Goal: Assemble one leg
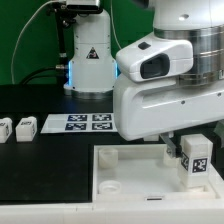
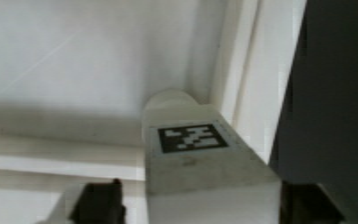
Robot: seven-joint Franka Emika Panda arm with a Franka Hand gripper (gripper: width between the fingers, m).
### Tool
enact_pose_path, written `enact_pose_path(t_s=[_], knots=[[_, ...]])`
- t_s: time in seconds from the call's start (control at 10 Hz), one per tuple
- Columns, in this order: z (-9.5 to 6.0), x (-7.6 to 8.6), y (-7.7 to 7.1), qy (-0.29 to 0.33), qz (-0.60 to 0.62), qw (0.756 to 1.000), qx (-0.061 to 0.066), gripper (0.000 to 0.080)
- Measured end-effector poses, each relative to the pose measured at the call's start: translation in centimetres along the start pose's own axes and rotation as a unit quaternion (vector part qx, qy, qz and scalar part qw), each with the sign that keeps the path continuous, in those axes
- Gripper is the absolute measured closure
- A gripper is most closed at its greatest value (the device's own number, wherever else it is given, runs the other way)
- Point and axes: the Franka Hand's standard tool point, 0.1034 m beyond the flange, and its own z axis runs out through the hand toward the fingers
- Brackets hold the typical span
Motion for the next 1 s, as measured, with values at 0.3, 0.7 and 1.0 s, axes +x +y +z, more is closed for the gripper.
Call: enact_pose_path(t_s=[0.3,0.7,1.0], knots=[[-0.03,0.02,0.17,0.001,0.016,1.0,0.0,0.0507],[0.03,-0.18,0.21,0.029,0.228,0.973,0.008,0.0507],[0.1,-0.15,0.08,0.031,0.428,0.903,0.007,0.0506]])
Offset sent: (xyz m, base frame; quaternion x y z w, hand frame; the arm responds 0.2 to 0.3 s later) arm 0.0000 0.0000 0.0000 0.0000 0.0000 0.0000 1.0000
